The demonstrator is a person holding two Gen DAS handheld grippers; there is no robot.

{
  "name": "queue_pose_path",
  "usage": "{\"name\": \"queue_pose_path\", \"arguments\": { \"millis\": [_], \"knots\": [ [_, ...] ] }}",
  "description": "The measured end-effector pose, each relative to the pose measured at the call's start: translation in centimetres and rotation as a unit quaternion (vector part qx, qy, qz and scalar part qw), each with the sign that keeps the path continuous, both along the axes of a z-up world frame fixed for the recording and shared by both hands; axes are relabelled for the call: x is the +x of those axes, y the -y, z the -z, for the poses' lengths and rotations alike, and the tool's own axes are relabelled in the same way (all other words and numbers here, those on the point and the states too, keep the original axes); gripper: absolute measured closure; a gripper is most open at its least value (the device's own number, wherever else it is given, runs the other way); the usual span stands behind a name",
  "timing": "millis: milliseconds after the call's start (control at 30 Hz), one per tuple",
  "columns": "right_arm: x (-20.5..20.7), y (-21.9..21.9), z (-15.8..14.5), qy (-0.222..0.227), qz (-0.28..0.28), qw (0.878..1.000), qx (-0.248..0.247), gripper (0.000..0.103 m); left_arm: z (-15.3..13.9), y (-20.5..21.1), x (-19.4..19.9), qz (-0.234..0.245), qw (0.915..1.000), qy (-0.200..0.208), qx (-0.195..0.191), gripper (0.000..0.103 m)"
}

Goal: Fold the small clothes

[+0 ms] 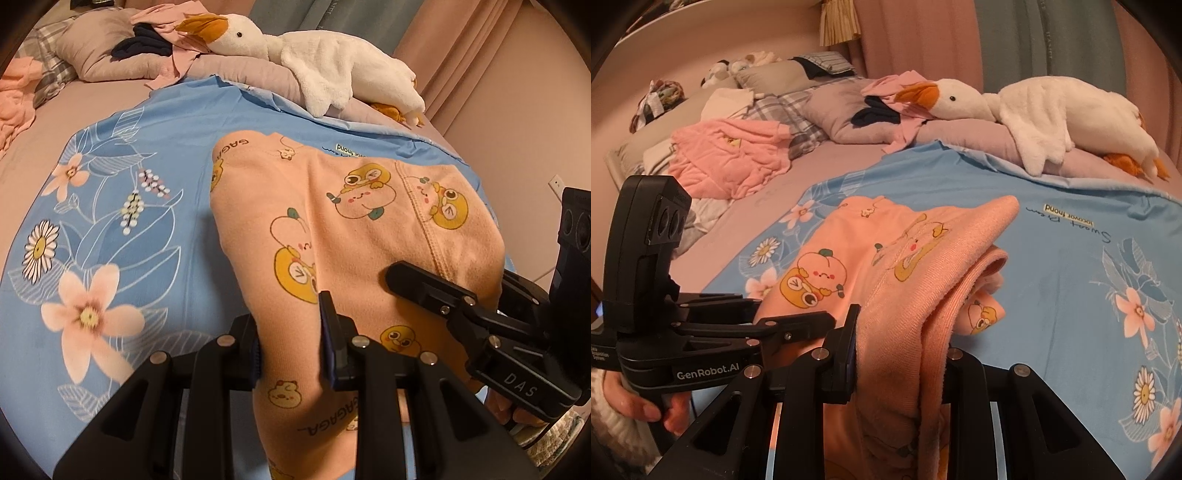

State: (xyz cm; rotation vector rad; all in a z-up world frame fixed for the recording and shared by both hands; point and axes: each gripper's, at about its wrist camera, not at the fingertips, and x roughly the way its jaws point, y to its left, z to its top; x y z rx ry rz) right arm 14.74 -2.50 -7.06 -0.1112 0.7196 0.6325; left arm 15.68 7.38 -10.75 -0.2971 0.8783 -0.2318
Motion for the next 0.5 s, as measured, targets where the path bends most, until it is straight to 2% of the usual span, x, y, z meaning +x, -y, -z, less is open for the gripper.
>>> {"name": "queue_pose_path", "arguments": {
  "millis": [500],
  "knots": [
    [2.2, 0.0, 0.0, 0.01, 0.004, 1.0, 0.001, 0.075, 0.1, 0.0, 2.9, 0.002, 0.9999, 0.006, 0.013, 0.077]
  ]
}}
